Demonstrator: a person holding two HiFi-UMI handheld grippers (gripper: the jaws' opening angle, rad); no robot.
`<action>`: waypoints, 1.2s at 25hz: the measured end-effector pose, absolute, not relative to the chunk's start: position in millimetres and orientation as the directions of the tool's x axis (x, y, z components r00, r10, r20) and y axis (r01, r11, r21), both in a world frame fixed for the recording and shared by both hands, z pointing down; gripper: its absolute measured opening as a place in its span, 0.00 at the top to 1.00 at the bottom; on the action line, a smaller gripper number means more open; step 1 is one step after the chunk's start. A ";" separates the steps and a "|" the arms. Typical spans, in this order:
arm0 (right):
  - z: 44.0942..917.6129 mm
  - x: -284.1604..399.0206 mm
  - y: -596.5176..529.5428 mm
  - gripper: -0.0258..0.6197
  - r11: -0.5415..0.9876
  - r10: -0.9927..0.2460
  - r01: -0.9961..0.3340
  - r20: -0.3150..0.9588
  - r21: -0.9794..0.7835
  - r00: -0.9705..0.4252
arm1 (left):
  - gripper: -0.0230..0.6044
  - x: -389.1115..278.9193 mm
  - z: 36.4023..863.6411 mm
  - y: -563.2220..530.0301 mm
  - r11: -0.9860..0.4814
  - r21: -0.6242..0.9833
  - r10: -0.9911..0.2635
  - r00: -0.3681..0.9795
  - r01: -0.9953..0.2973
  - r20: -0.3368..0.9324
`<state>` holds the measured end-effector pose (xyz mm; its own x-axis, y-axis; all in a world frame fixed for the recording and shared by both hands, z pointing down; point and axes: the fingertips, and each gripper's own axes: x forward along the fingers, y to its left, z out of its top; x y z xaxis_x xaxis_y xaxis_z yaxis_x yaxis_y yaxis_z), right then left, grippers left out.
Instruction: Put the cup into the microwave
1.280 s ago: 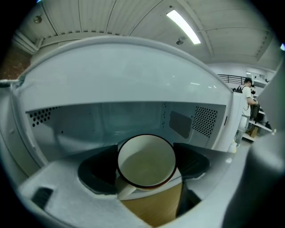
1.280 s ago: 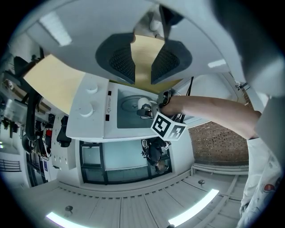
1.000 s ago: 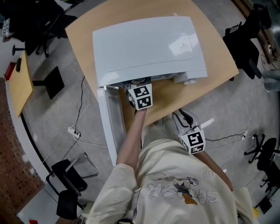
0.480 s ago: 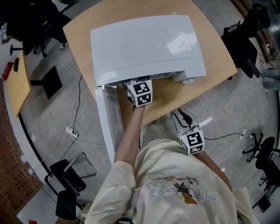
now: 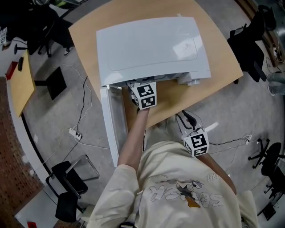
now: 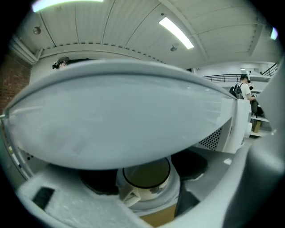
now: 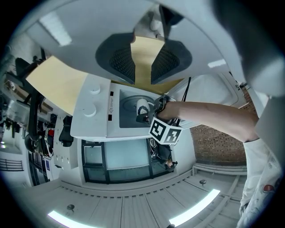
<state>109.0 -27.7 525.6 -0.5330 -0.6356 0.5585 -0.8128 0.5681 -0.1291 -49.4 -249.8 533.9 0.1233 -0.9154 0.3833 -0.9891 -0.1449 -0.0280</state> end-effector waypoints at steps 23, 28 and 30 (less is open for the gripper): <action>509.0 77.8 -41.6 0.95 0.635 -0.627 -0.761 0.488 -0.131 -0.607 | 0.96 -50.2 484.9 -104.8 -0.054 0.039 -0.925 0.065 -0.998 0.374; 510.8 70.6 -45.0 0.95 0.654 -0.614 -0.746 0.490 -0.124 -0.619 | 0.96 -46.0 471.0 -70.7 -0.062 0.066 -0.923 0.082 -0.996 0.376; 510.4 67.2 -46.7 0.95 0.664 -0.609 -0.739 0.490 -0.115 -0.624 | 0.96 -46.9 471.6 -63.1 -0.064 0.064 -0.919 0.084 -0.996 0.385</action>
<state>67.2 -46.7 510.4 -0.6236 -0.6095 0.4895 -0.7390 0.6638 -0.1150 -46.9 -63.1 471.6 0.0839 -0.9191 0.3850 -0.9959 -0.0642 0.0638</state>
